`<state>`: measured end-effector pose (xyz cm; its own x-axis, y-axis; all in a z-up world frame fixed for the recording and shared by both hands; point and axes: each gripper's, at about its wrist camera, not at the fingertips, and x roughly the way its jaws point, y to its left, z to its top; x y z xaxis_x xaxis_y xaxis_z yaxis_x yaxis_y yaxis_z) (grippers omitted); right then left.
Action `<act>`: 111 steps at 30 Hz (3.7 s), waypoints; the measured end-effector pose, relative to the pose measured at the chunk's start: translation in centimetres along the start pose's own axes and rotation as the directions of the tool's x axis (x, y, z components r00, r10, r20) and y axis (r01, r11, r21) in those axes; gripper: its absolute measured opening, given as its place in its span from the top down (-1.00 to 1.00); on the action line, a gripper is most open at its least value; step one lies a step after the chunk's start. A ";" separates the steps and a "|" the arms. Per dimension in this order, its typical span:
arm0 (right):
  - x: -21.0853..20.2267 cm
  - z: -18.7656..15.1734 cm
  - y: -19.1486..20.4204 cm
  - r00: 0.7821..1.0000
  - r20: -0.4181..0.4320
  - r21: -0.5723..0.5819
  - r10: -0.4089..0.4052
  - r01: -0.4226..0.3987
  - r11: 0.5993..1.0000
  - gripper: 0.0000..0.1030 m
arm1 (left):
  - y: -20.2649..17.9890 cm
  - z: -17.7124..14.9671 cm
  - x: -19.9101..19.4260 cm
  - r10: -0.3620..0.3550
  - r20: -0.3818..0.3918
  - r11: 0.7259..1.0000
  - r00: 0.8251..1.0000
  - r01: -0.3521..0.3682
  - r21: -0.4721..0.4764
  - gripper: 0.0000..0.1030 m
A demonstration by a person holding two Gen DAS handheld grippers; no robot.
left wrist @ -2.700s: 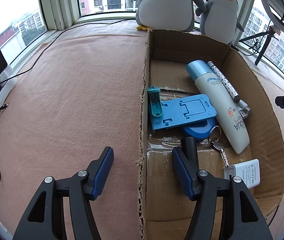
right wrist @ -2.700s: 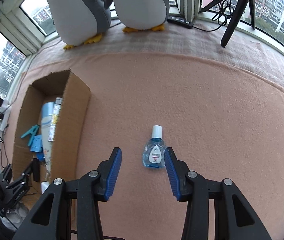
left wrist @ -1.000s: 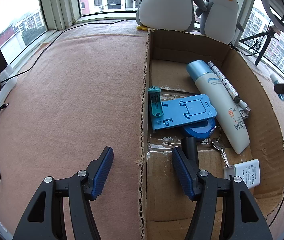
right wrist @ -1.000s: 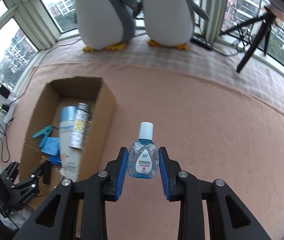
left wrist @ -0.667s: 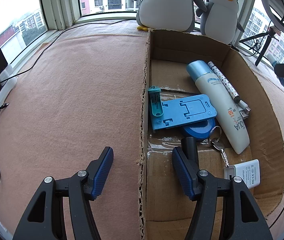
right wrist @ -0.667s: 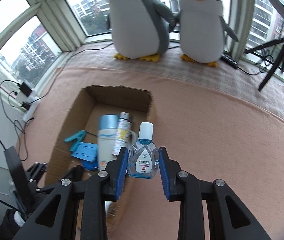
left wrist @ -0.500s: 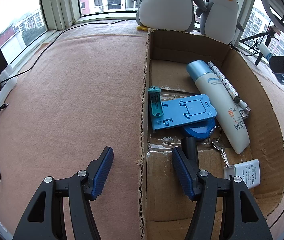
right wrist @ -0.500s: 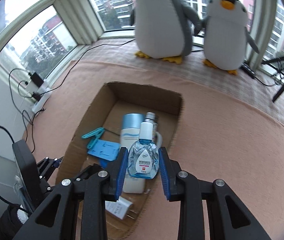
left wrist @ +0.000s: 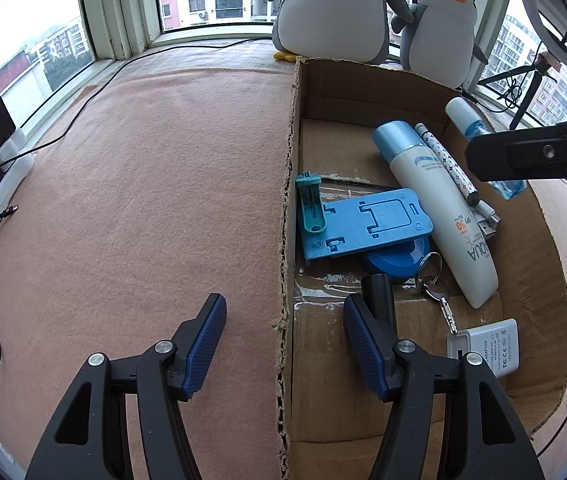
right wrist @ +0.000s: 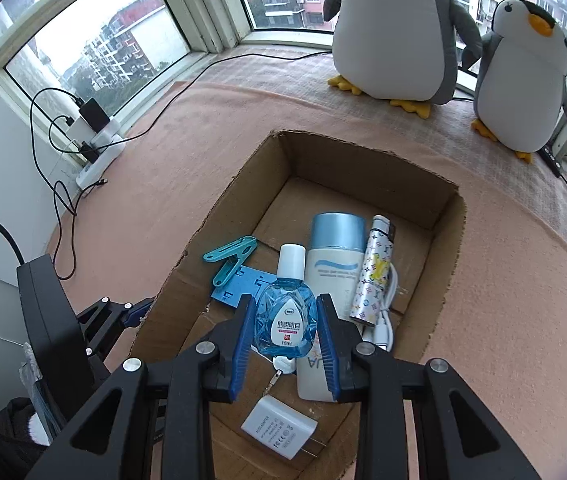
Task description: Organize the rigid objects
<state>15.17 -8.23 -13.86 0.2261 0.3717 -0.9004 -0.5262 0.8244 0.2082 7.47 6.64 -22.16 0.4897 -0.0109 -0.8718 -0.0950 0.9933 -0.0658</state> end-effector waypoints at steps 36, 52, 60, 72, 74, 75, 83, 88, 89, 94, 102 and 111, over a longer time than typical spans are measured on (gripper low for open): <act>0.6 -0.4 -0.5 1.000 -0.010 0.019 -0.015 0.015 1.000 0.18 | 0.1 0.1 -0.1 0.001 -0.008 1.000 1.000 -0.001 0.003 -0.26; -4.7 -3.8 -2.5 0.992 0.077 0.060 -0.103 0.098 0.993 0.03 | 0.1 1.0 -2.6 0.033 0.012 0.999 0.999 -0.033 0.022 -0.25; -8.5 -6.8 -3.4 0.970 0.170 0.126 -0.173 0.153 0.980 -0.17 | -1.6 0.7 -6.9 0.021 0.073 0.998 0.997 -0.025 0.061 -0.26; -11.8 -11.4 -4.5 0.947 0.207 0.229 -0.246 0.197 0.953 -0.24 | -4.4 0.4 -12.2 0.014 0.132 0.992 0.991 -0.031 0.124 -0.34; -12.4 -11.7 -4.4 0.940 0.221 0.241 -0.261 0.206 0.948 -0.24 | -4.5 0.4 -12.8 0.013 0.140 0.991 0.990 -0.031 0.129 -0.34; -12.7 -11.8 -4.3 0.937 0.227 0.244 -0.265 0.209 0.947 -0.24 | -4.7 0.4 -13.1 0.013 0.146 0.991 0.989 -0.033 0.131 -0.34; -15.5 -12.0 -3.1 0.893 0.314 0.268 -0.323 0.243 0.932 -0.26 | -5.4 1.3 -16.2 0.004 0.224 0.991 0.974 -0.034 0.130 -0.49; -17.2 -12.2 -2.1 0.848 0.380 0.292 -0.369 0.269 0.918 -0.34 | -5.8 1.9 -18.2 -0.004 0.277 0.992 0.961 -0.032 0.125 -0.51; -17.5 -12.3 -2.0 0.843 0.388 0.295 -0.372 0.268 0.917 -0.36 | -5.8 2.0 -18.5 -0.007 0.283 0.992 0.959 -0.029 0.123 -0.51; -18.1 -12.2 -1.7 0.827 0.405 0.301 -0.390 0.282 0.911 -0.39 | -6.1 2.3 -19.7 -0.013 0.308 0.992 0.951 -0.025 0.122 -0.53; -18.0 -12.3 -1.8 0.829 0.402 0.301 -0.388 0.280 0.912 -0.40 | -6.3 2.3 -20.1 -0.021 0.312 0.992 0.950 -0.019 0.127 -0.55; -18.0 -12.4 -2.0 0.829 0.397 0.305 -0.393 0.285 0.909 -0.41 | -6.5 2.3 -20.0 -0.023 0.312 0.992 0.950 -0.018 0.128 -0.56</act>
<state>1.98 -21.82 -2.77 0.7201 0.1536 -0.6766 -0.1641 0.9852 0.0491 0.29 0.70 -3.18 0.7373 0.0030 -0.6755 0.0080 0.9999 0.0132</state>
